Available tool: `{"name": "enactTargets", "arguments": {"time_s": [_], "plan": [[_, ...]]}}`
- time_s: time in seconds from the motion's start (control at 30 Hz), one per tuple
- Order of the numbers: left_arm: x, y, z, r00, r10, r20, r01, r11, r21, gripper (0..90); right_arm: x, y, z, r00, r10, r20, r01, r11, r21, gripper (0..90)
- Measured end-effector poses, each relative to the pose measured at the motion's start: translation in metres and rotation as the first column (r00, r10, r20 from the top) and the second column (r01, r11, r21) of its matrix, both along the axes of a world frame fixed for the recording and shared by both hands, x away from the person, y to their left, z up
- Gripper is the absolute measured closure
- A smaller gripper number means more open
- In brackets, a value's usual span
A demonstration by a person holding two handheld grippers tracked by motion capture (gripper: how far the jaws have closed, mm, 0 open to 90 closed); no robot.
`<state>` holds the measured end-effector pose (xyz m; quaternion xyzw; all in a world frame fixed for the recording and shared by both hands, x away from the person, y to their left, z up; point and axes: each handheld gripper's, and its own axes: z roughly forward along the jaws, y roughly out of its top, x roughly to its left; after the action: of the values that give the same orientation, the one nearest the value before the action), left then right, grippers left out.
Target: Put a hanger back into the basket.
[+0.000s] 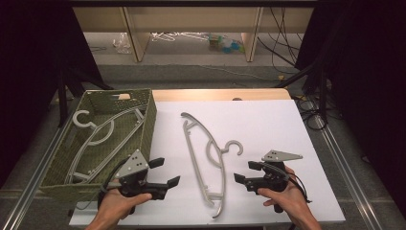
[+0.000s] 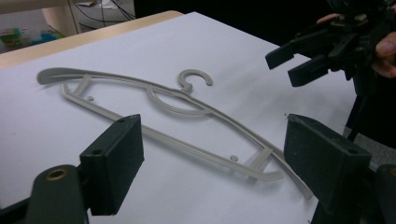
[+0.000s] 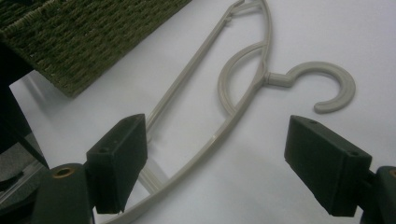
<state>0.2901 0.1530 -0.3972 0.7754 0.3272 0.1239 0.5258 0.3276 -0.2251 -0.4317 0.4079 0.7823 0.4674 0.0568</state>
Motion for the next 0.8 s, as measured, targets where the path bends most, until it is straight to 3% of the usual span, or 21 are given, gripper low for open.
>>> {"name": "enactTargets", "arguments": {"time_s": [0.07,0.33,0.47,0.6,0.67,0.8], "plan": [[-0.002,-0.002,-0.004,1.0000,-0.002,-0.006,0.002,1.0000,-0.005,19.5,0.000,-0.001,0.001,0.9999,-0.002,0.010,0.003,0.9997,-0.024,21.7],[-0.010,-0.007,-0.022,0.9996,-0.013,-0.025,0.013,0.9999,0.001,18.3,0.000,0.001,-0.001,0.9997,-0.007,0.021,0.007,0.9998,-0.017,21.5],[-0.011,-0.009,-0.023,0.9996,-0.025,-0.008,0.026,0.9995,0.018,18.0,0.001,0.002,-0.003,0.9999,-0.008,0.015,0.009,0.9995,-0.032,21.4],[-0.011,-0.009,-0.027,0.9993,-0.035,-0.016,0.035,0.9992,0.021,17.9,0.005,0.008,-0.005,0.9998,-0.022,0.005,0.022,0.9971,-0.073,21.5],[-0.013,-0.010,-0.028,0.9993,-0.017,-0.032,0.017,0.9997,0.019,17.9,0.008,0.012,-0.006,0.9998,-0.019,0.005,0.019,0.9949,-0.099,21.6],[-0.015,-0.010,-0.028,0.9989,-0.040,-0.023,0.041,0.9984,0.038,17.8,0.017,0.025,-0.008,0.9997,-0.014,-0.019,0.011,0.9884,-0.151,22.7]]}}
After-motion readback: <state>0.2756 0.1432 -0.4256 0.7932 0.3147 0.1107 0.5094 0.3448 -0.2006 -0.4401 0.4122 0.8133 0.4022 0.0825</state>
